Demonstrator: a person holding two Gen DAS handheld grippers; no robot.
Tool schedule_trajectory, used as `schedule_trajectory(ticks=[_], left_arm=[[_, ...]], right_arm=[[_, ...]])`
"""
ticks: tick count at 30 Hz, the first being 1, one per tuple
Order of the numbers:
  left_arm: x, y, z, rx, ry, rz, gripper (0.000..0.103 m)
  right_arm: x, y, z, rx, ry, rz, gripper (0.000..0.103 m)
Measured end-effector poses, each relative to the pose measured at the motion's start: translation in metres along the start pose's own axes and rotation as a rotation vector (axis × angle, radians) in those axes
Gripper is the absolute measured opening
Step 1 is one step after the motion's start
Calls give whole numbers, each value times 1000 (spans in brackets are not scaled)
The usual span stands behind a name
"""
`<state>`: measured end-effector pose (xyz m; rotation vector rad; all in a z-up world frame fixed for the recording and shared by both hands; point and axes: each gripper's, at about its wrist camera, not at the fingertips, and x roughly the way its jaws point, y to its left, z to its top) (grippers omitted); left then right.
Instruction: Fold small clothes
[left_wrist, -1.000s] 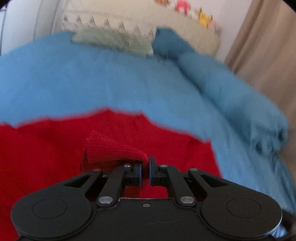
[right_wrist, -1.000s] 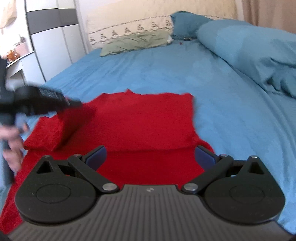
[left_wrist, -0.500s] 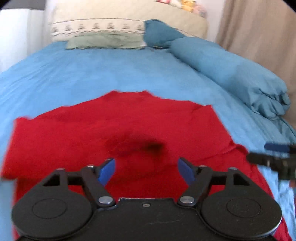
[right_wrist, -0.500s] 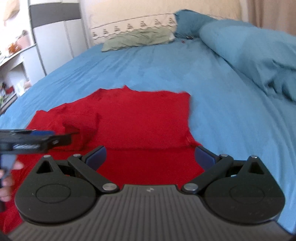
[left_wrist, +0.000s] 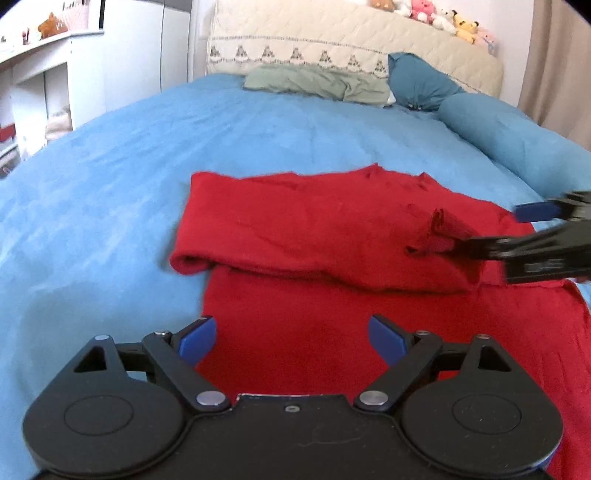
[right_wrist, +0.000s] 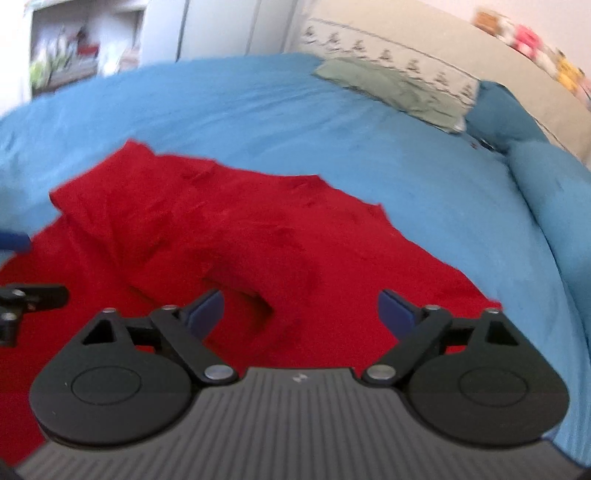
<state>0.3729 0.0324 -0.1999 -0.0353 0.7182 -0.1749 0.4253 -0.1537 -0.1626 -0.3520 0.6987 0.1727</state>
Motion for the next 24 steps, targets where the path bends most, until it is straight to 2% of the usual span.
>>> schedule_trajectory(ticks=[2,4,6,7,8,12,17,20,22,24], left_arm=[[1,1,-1,-2,-7,-5,92],[2,3,-3,-15,-3,-5,92],[1,6,-3,-30,-3,-21,92],[-4,10,-5,-35,-7,-26,92],[-5,11,-5,-40,-11,-30,92],[-9,14,-4,-60,-27,-36,92],[-11,16,-4,-75,-29,-41,92],[-12,18,-5,-83,-28,-39,92],[-12,19,-6,-89,-25,-40,92],[-11,21,-6,-93,-20,-39,92]], right_arm=[[17,7,7,-22,26,0,89],[30,10,14,-18,45,-4,72],[35,6,18,18,45,1,55],[34,1,19,49,42,2,38],[33,-6,20,95,43,-1,33],[20,-42,8,310,19,-14,33],[14,-82,-39,624,43,50,34],[15,-90,-66,747,57,79,45],[14,-90,-75,778,36,97,58],[13,-88,-75,783,19,112,64]])
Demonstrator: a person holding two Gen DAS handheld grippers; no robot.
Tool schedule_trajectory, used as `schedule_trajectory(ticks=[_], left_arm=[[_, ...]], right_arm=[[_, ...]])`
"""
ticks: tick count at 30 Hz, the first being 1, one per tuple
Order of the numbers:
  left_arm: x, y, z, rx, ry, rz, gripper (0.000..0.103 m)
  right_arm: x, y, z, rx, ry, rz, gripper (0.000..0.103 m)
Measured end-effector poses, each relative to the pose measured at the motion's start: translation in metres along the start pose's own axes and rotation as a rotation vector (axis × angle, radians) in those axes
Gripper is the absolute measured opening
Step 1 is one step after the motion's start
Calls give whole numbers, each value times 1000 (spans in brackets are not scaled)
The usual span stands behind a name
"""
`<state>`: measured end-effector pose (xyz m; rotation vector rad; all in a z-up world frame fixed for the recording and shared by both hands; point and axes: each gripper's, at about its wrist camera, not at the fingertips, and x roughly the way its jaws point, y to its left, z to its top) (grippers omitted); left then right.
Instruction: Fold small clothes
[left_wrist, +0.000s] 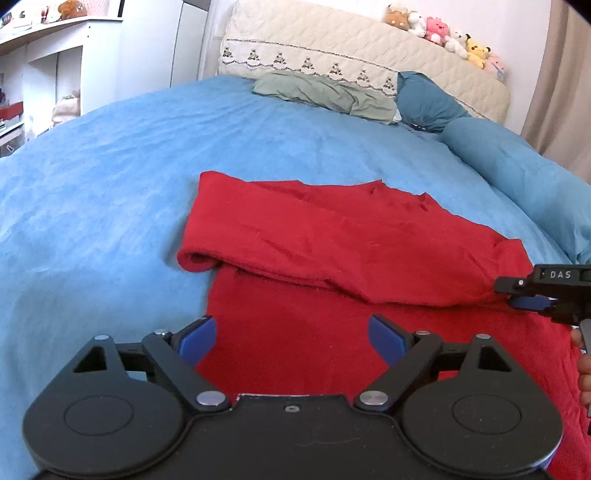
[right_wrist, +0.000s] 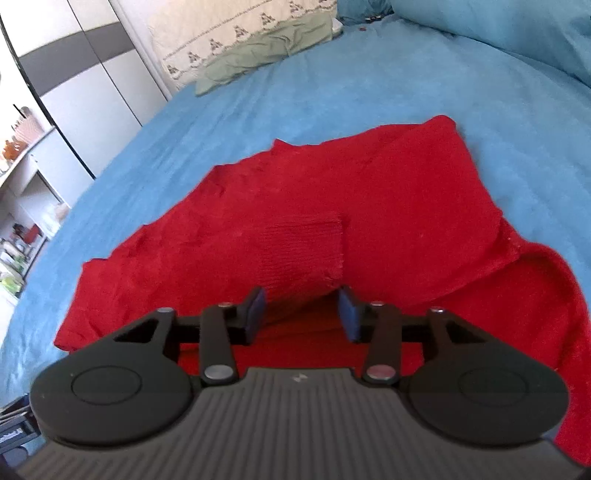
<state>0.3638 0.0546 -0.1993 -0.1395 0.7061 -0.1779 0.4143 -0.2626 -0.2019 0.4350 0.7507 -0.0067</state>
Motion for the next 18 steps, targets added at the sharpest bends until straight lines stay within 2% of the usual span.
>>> schedule_trajectory(ticks=[1,4,7,9,10,12,14,18], left_arm=[[1,1,0,-1,2,1,92],[2,2,0,-5,4,4,92],[4,1,-1,3,7,9,92],[5,0,-1,10,10,17,92],[6,1,-2,12,11,19,92],[8,0,-3,17,15,27,92],[11,0,-4,23,19,38,92],[14,2,-6,25,27,59,92]], right_arm=[[1,2,0,1,0,11,69],[3,6,3,13,3,38,69],[8,10,6,37,18,10,67],[12,13,8,25,23,-24,50],[13,15,10,5,32,-57,34],[12,16,16,-17,36,-81,25],[8,18,27,-37,12,-85,23],[-16,19,63,-83,-106,-95,23]])
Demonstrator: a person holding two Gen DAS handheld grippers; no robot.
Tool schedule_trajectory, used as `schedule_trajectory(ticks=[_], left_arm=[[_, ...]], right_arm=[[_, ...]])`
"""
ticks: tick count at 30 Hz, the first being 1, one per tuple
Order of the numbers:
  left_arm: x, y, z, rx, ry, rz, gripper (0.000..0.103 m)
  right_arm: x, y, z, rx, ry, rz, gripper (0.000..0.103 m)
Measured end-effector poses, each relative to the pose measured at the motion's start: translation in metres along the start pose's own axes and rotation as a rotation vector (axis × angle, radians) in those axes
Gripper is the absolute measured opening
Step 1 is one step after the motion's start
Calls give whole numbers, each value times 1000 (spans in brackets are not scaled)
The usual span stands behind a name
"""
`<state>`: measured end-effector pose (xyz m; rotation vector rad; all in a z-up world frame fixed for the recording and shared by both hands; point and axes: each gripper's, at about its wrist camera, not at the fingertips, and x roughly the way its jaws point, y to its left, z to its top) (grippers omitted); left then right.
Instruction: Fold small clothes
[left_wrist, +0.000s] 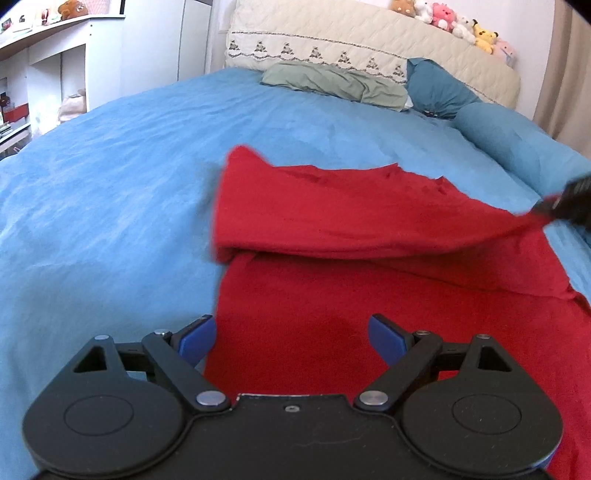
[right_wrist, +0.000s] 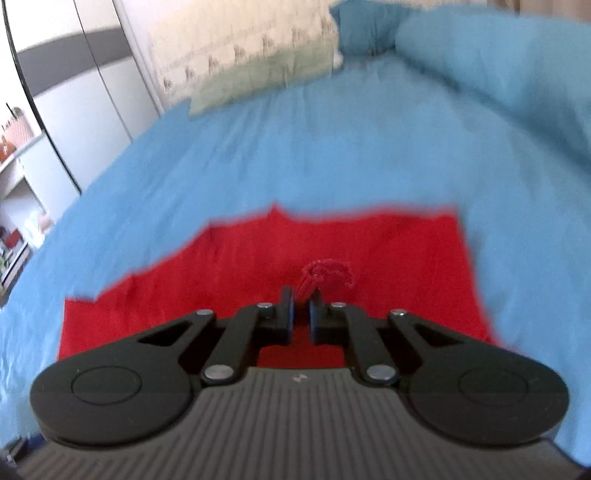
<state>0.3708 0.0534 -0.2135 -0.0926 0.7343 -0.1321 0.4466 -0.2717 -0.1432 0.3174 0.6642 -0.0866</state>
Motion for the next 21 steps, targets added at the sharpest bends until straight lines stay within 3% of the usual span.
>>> schedule_trajectory(ticks=[4,11,14,16,18,19,21], left_arm=[[1,2,-1,-11,1,-4,92],[2,-2,-5,32,0,16,92],[3,-2,-5,34,2,18,92],[4,-2,-5,38,4,22,93],[5,-4,-5,45,3,29,93],[5,-6,-5,49,2,33,93],[6,-8,-5,55,2,37,93]], right_arm=[[-13,-22,26,-16,-94,-53,23],[10,-54,-6,-30,5,-153,23],[8,-65,-13,-5,-10,-155,23],[17,-67,-17,-30,60,-144,26],[18,-65,-21,-72,84,-179,45],[13,-65,-23,-85,58,-192,73],[-4,-63,-26,-94,-36,-181,103]])
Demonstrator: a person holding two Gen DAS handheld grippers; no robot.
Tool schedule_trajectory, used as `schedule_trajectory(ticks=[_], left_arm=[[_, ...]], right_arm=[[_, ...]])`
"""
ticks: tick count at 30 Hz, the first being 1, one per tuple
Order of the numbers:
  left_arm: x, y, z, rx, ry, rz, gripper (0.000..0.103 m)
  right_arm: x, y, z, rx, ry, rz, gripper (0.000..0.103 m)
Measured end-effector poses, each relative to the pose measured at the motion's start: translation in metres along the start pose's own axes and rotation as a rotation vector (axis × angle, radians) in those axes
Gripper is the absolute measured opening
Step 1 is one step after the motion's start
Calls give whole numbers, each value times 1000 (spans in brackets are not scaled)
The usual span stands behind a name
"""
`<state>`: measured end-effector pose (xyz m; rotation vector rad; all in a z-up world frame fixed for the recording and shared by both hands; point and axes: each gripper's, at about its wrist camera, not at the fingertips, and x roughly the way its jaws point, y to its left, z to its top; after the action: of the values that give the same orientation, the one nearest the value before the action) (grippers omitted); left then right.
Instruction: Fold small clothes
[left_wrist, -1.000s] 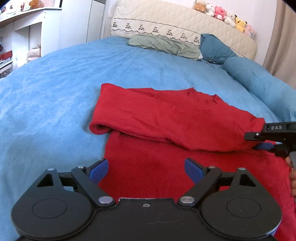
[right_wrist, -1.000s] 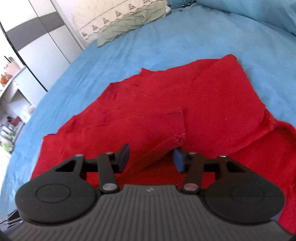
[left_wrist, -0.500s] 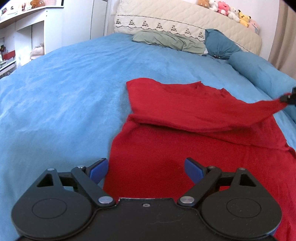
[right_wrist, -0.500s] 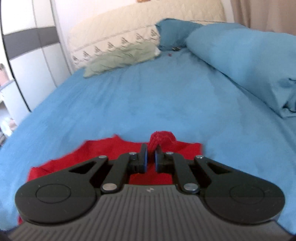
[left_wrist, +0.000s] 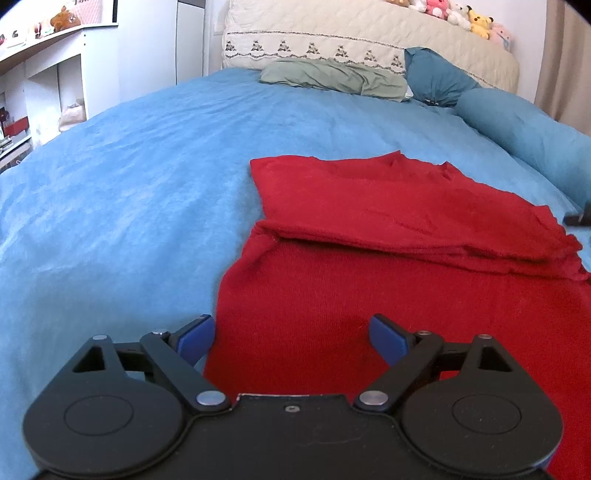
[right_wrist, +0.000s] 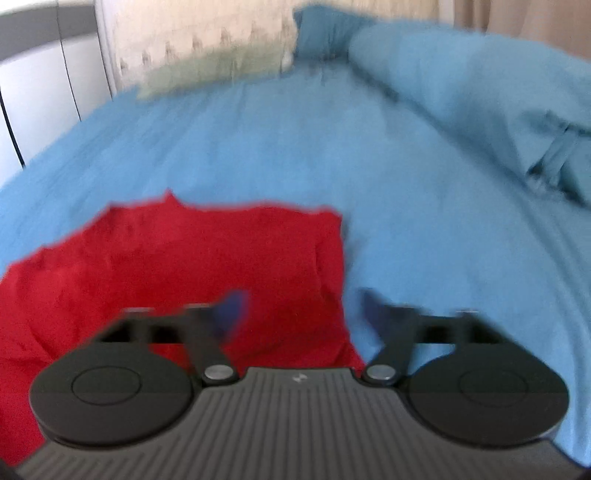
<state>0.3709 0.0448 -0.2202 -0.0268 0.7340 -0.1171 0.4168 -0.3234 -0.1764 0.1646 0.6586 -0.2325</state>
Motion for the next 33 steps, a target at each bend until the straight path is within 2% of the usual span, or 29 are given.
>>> schedule_trajectory(ticks=[1,4,7,12,18,21,24,27,28,31,33], left_arm=[[0,0,0,0,0,0,93],[0,1,-1,0,-4,-4,93],[1,0,-4,15,-9,-2,94],[3,-3,-5,34,-10,-2,99],[-3,-9,-6,118,-31,19,100],[-30,-9,1,157,-52,19,100],[-76,-7,11,159,-77,-23,101],[-124,-8,20,173,-91,-20,101],[-140,-7,21,176,-92,-30,101],[-176,-2,21,152,-81,-97,102],[-194,1,14,133,-64,-136,102]], right_arm=[[-8,1,-3,-7,-47,31,103],[-11,10,-7,-36,-37,101,103],[0,17,-13,-56,-4,115,103],[21,13,-29,-11,93,113,103],[4,18,-22,-52,83,139,103],[-44,5,-17,-19,28,216,103],[-99,-15,-16,-26,-15,264,103],[-156,-28,-18,-102,-54,221,103],[-177,-36,-20,-93,-69,207,103],[-225,-58,-30,-25,-99,245,103],[-248,-67,-40,-9,-106,225,103]])
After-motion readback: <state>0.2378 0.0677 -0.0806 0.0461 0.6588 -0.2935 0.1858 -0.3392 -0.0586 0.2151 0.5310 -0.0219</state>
